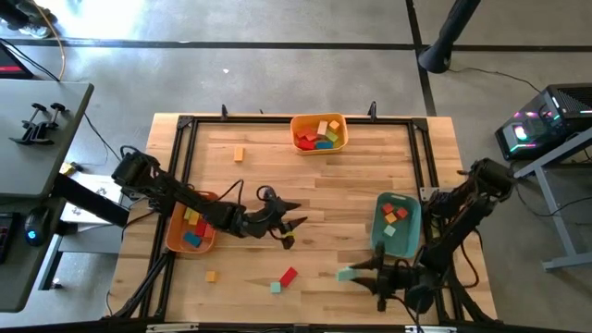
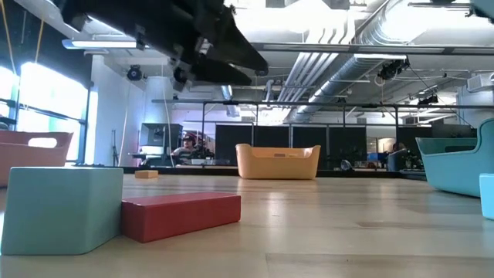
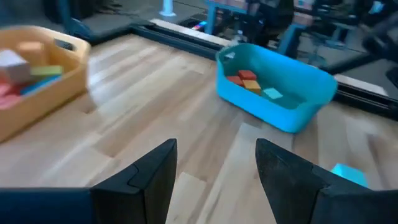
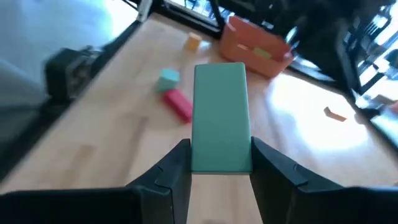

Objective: Sort blocks by size
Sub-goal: Put the light blue medium block into the orange bin

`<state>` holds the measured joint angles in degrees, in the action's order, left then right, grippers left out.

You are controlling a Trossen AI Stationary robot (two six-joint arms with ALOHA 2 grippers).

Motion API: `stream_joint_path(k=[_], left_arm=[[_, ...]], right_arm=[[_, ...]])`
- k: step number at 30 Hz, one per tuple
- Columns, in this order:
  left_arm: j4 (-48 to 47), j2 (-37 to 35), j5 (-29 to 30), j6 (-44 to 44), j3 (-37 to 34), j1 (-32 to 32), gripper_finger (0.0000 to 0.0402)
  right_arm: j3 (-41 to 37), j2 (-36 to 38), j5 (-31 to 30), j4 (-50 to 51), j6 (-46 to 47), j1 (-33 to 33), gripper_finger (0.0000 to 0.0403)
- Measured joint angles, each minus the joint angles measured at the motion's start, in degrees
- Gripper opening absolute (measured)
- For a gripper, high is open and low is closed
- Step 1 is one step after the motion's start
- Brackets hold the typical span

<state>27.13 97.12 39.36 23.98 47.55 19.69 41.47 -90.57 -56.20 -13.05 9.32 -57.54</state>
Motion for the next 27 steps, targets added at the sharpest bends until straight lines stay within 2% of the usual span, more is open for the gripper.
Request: stream_joint_path(k=[3, 7, 11, 13, 18, 23, 27], left_arm=[[5.16, 1.99, -7.08, -5.69, -0.03, -1.09, 0.0203], [15.04, 7.10, -17.29, -20.92, 1.57, -0.03, 0.0203], [18.77, 12.33, -20.09, -37.31, 5.38, 2.35, 0.0203], [19.27, 14.33, -20.27, -41.66, 7.12, 3.29, 0.0203], [19.61, 15.74, -20.32, -43.07, 11.51, 4.14, 0.0203], [19.07, 15.74, -23.06, -44.17, 14.01, 4.41, 0.0203], [18.80, 15.74, -22.99, -45.17, 14.33, 4.55, 0.0203]], right_arm=[[0.00, 0.57, 0.56, -1.53, -6.08, 3.68, 0.0127], [-0.59, 0.38, 4.37, -6.74, -11.96, 8.93, 0.0127], [-1.38, 0.38, 10.87, -17.49, -22.70, 11.70, 0.0127], [-1.46, 0.41, 12.86, -21.08, -26.94, 11.97, 0.0127], [-1.53, 0.47, 13.13, -21.59, -27.92, 12.34, 0.0127], [-1.53, 0.47, 13.15, -21.80, -27.64, 12.54, 0.0127], [-1.51, 0.55, 9.61, -22.30, -28.38, 11.82, 0.0127]])
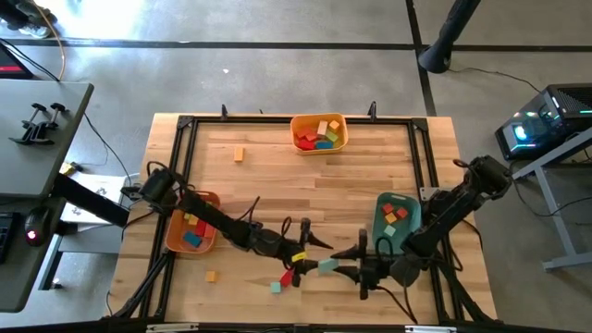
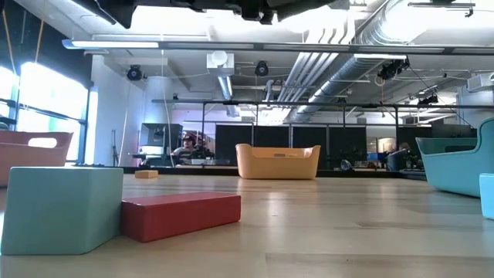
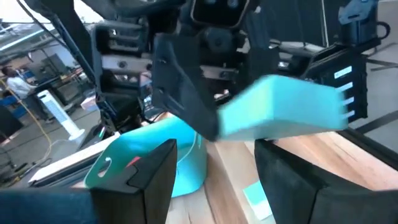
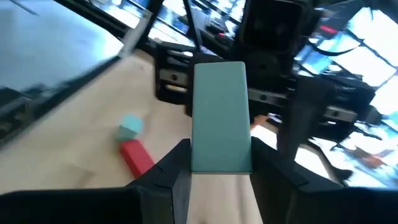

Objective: Sort blocks by size
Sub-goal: Put the light blue medium block into the orange bin

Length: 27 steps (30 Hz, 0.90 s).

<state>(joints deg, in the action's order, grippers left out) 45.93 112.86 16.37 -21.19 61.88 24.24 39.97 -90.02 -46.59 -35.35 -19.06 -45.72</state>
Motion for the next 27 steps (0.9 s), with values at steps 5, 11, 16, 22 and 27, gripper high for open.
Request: stream_joint_path(k=[5, 11, 16, 22, 27], left_arm=[[-0.01, 0.00, 0.67, 0.00, 0.10, 0.65, 0.0203], [0.82, 0.00, 1.14, 0.00, 0.10, 0.53, 0.0203], [2.51, 0.00, 1.13, 1.10, 0.10, 0.47, 0.0203], [4.23, 0.00, 1.29, 1.57, 0.10, 0.45, 0.0203], [3.95, 0.00, 3.54, 2.97, 0.08, 0.45, 0.0198]], right_arm=[[0.00, 0.00, -11.11, -1.61, -3.17, -2.98, 0.0127], [0.00, 0.00, -15.60, 0.97, 1.53, -4.93, 0.0127], [0.00, 0.00, -10.69, 2.99, 7.57, -2.45, 0.0127], [0.00, 0.00, -7.36, 2.94, 8.70, -0.29, 0.0127], [0.00, 0.00, -7.54, 2.94, 8.72, -0.32, 0.0127]])
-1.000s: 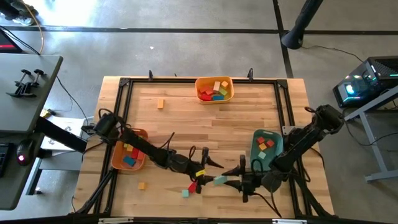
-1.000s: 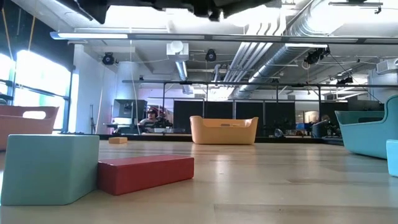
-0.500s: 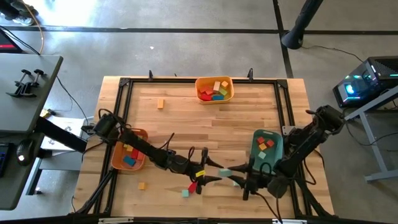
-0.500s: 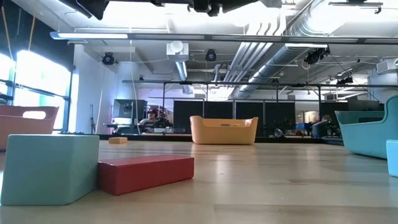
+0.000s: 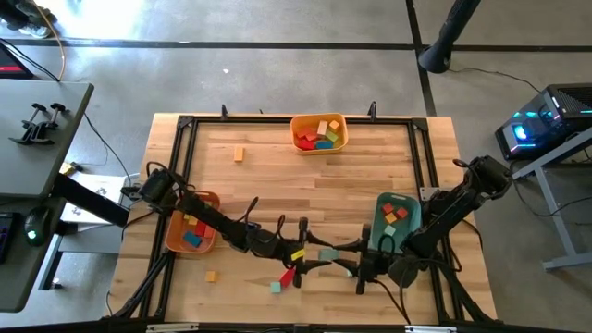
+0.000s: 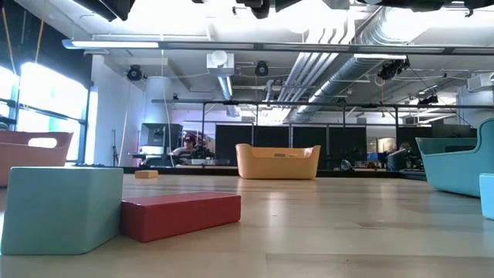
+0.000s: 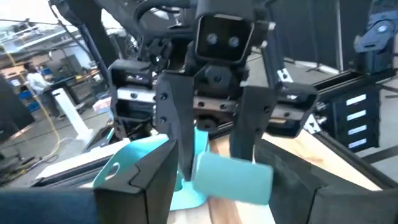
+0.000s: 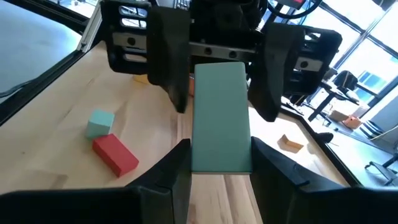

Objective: Sort blocks by size
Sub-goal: Put the light blue medium block into the orange bin

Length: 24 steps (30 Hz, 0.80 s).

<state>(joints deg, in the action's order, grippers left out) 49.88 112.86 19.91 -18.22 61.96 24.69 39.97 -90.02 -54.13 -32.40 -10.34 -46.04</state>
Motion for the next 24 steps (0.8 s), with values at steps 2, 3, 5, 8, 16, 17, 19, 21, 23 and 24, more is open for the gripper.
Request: stream_joint_path(k=[2, 3, 5, 8, 16, 17, 19, 21, 23, 24], left_arm=[[-0.13, 0.00, 0.55, 0.00, 0.00, 0.00, 0.0190], [-0.17, 0.00, 0.54, 0.00, 0.00, 0.00, 0.0183], [-0.30, 0.00, 0.54, 0.00, 0.00, 0.00, 0.0167], [-1.25, 0.00, 0.29, 0.02, 0.00, 0.08, 0.0134], [-19.73, -4.12, 9.39, 3.34, 0.57, 0.79, 0.0102], [-24.55, -5.51, 12.51, 4.57, 0.94, 1.19, 0.0102], [-34.43, -8.63, 19.50, 8.21, 1.42, 2.08, 0.0102], [-46.33, -11.96, 24.91, 14.48, 1.42, 2.87, 0.0102], [-60.87, -15.34, 27.97, 24.16, 1.42, 3.18, 0.0103], [-68.63, -16.98, 29.06, 30.10, 1.42, 3.23, 0.0104]], right_arm=[[0.00, 0.00, -0.04, -0.02, -0.03, 0.00, 0.0127], [0.00, 0.00, -0.16, -0.02, -0.01, 0.00, 0.0127], [0.00, 0.00, 0.16, -0.02, 0.12, 0.00, 0.0130], [0.00, 0.00, 3.42, 0.24, 1.59, 0.41, 0.0151], [0.02, 0.00, 7.74, 7.80, 10.75, 2.35, 0.0193], [0.02, 0.00, 7.82, 8.33, 11.63, 2.52, 0.0193], [0.02, 0.00, 7.95, 8.61, 11.90, 2.56, 0.0194], [0.04, 0.00, 7.94, 8.61, 11.88, 2.56, 0.0195], [0.04, 0.00, 7.99, 8.60, 11.90, 2.56, 0.0195], [0.06, 0.00, 8.33, 8.60, 11.97, 2.56, 0.0195]])
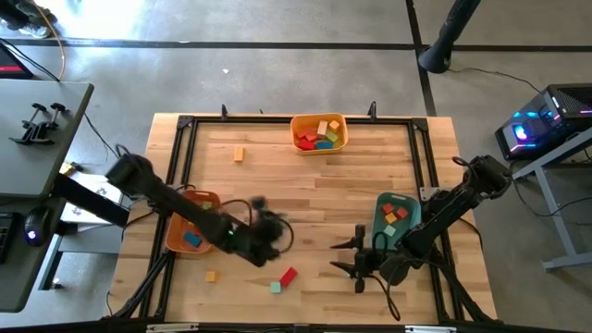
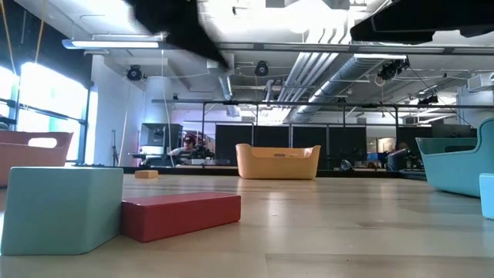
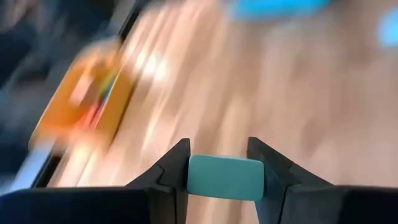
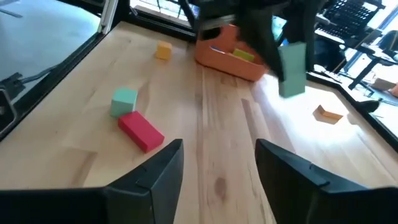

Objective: Sort blocks by size
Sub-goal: Put the light blue medium block into the orange bin

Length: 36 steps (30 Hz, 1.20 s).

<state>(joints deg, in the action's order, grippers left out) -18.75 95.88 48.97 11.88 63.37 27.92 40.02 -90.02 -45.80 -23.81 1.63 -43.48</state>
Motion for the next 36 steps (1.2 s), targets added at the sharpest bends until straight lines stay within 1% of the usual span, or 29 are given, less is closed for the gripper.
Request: stream_joint_path(k=[2, 4, 6, 7, 8, 10, 12, 14, 17, 19, 21, 25, 29, 32, 36], left_arm=[[-16.87, -2.82, 1.02, 14.49, 0.00, -0.28, 0.0105], [-34.54, -5.20, -0.20, 30.38, -0.02, -0.66, 0.0105], [-49.81, -7.17, -4.99, 45.22, -0.02, -0.96, 0.0105], [-56.66, -7.78, -8.26, 50.94, -0.02, -0.95, 0.0105], [-62.47, -8.31, -11.92, 55.54, -0.06, -0.90, 0.0106], [-69.95, -9.02, -18.91, 61.35, -0.07, -0.92, 0.0107], [-71.47, -9.93, -25.12, 63.43, -0.49, -0.99, 0.0107], [-67.59, -11.54, -29.51, 61.62, -2.20, -1.23, 0.0108], [-64.01, -12.56, -35.21, 60.52, -5.28, -1.83, 0.0109], [-64.50, -12.86, -38.82, 60.95, -7.51, -2.61, 0.0109], [-64.58, -13.09, -41.23, 61.62, -10.08, -3.46, 0.0109], [-61.59, -13.12, -43.81, 62.34, -14.88, -5.09, 0.0110], [-57.79, -13.12, -44.10, 61.51, -17.80, -6.13, 0.0117], [-57.73, -13.12, -44.05, 61.51, -18.80, -7.52, 0.0137], [-58.29, -13.12, -42.31, 61.41, -19.07, -8.97, 0.0172]], right_arm=[[0.01, 0.00, 0.85, 0.37, 0.06, 0.00, 0.0196], [0.01, 0.00, 1.44, 0.39, 0.08, 0.00, 0.0196], [0.01, 0.00, 1.50, 0.43, 0.08, 0.00, 0.0196], [0.01, 0.00, 1.49, 0.45, 0.08, 0.00, 0.0196], [0.01, 0.00, 1.49, 0.43, 0.07, 0.00, 0.0196], [0.01, 0.00, 1.49, 0.47, -0.01, 0.00, 0.0197], [0.01, 0.00, 1.49, 0.63, -0.03, 0.00, 0.0197], [0.01, 0.00, 1.49, 0.82, -0.03, 0.00, 0.0197], [0.01, 0.00, 1.51, 0.90, 0.04, 0.00, 0.0197], [0.01, 0.00, 1.64, 0.90, -0.05, 0.00, 0.0197], [0.01, 0.00, 1.78, 0.94, -0.07, 0.00, 0.0197], [0.01, 0.00, 1.95, 1.33, -0.07, 0.00, 0.0197], [0.01, 0.00, 1.89, 1.35, -0.07, 0.00, 0.0197], [0.01, 0.00, 1.49, 1.35, -0.07, 0.00, 0.0197], [-0.01, 0.00, 1.47, 1.36, 0.04, 0.00, 0.0197]])
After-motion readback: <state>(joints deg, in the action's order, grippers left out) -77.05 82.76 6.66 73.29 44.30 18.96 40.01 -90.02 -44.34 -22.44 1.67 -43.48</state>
